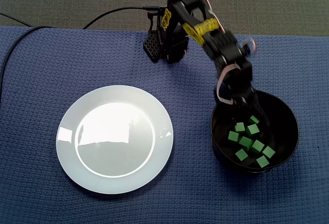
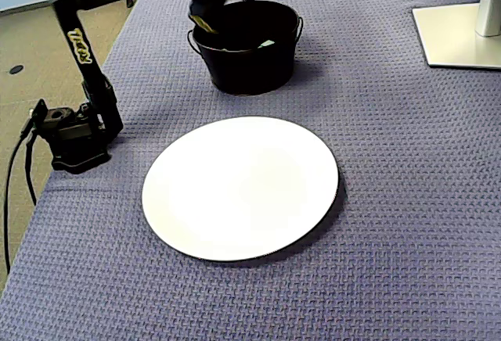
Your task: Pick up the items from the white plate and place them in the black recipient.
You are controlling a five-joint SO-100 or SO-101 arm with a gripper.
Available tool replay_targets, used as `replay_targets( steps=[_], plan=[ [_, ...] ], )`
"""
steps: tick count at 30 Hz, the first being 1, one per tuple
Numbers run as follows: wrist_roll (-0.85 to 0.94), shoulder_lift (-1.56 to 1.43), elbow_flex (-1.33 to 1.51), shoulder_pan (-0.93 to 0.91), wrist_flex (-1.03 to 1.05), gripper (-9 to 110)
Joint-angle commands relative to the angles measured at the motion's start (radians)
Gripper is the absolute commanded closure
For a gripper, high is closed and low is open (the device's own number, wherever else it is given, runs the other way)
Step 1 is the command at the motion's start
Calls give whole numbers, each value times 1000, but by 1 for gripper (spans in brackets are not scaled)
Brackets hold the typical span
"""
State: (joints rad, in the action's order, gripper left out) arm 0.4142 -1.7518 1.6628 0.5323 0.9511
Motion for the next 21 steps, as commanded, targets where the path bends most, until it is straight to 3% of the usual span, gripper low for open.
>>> replay_targets(
  steps=[1, 8, 16, 21],
  plan=[
    [268, -322, -55, -103, 109, 78],
    [594, -710, 48, -299, 155, 101],
    [983, -1037, 506, -446, 167, 101],
    [1117, -1200, 841, -488, 249, 101]
  ],
)
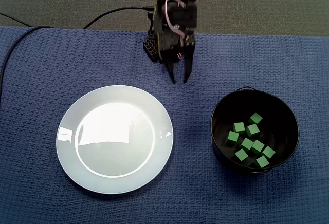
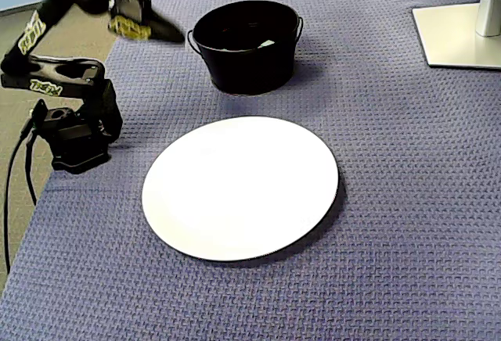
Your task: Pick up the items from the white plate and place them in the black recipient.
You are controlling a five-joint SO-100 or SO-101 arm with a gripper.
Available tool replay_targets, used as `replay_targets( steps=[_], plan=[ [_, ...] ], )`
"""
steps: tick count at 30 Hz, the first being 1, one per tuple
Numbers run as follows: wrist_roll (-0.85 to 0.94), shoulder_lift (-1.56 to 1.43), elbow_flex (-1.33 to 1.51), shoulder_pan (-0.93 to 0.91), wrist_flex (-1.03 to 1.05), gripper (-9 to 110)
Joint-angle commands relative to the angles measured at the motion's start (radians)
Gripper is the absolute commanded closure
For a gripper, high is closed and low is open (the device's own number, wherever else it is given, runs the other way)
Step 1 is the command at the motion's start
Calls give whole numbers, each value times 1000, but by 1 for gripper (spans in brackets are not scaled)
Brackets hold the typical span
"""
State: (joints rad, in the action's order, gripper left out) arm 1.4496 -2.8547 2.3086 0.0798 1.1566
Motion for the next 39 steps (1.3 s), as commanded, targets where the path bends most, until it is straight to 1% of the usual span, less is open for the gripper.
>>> replay_targets(
  steps=[1, 8, 12, 17, 20, 24, 39],
  plan=[
    [84, -118, 249, -41, 55, 101],
    [141, -307, 591, -91, 112, 101],
    [166, -322, 681, -115, 201, 102],
    [117, -322, 687, -112, 374, 102],
    [52, -322, 687, -121, 376, 102],
    [57, -324, 687, -158, 376, 101],
    [57, -324, 687, -160, 376, 101]
  ],
)
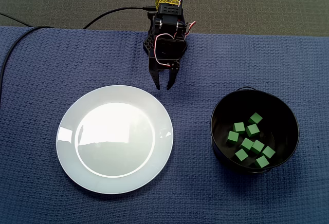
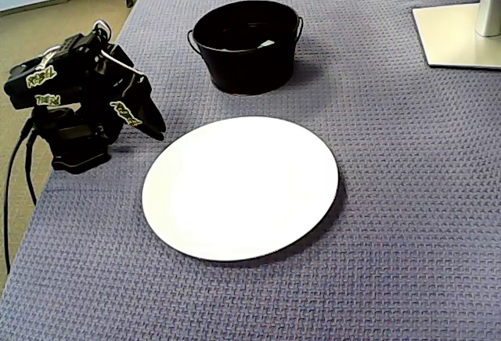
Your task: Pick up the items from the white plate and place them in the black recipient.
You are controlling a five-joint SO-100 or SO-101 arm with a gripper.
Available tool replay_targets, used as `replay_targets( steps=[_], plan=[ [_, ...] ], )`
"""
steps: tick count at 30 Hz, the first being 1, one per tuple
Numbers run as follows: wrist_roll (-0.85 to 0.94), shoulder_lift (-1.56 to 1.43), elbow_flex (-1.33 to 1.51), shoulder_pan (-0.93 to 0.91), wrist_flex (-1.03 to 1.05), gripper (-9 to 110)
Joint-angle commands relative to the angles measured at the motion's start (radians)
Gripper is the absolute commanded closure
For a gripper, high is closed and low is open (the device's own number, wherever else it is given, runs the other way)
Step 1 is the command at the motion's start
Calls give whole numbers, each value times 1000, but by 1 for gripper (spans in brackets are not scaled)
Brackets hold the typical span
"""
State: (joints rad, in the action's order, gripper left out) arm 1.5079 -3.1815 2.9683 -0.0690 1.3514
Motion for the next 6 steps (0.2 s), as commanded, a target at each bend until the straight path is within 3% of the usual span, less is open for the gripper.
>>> replay_targets(
  steps=[1, 6],
  plan=[
    [-2, 3, 28, -11, 181, 101],
    [-2, 3, 28, -11, 181, 101]
  ],
)
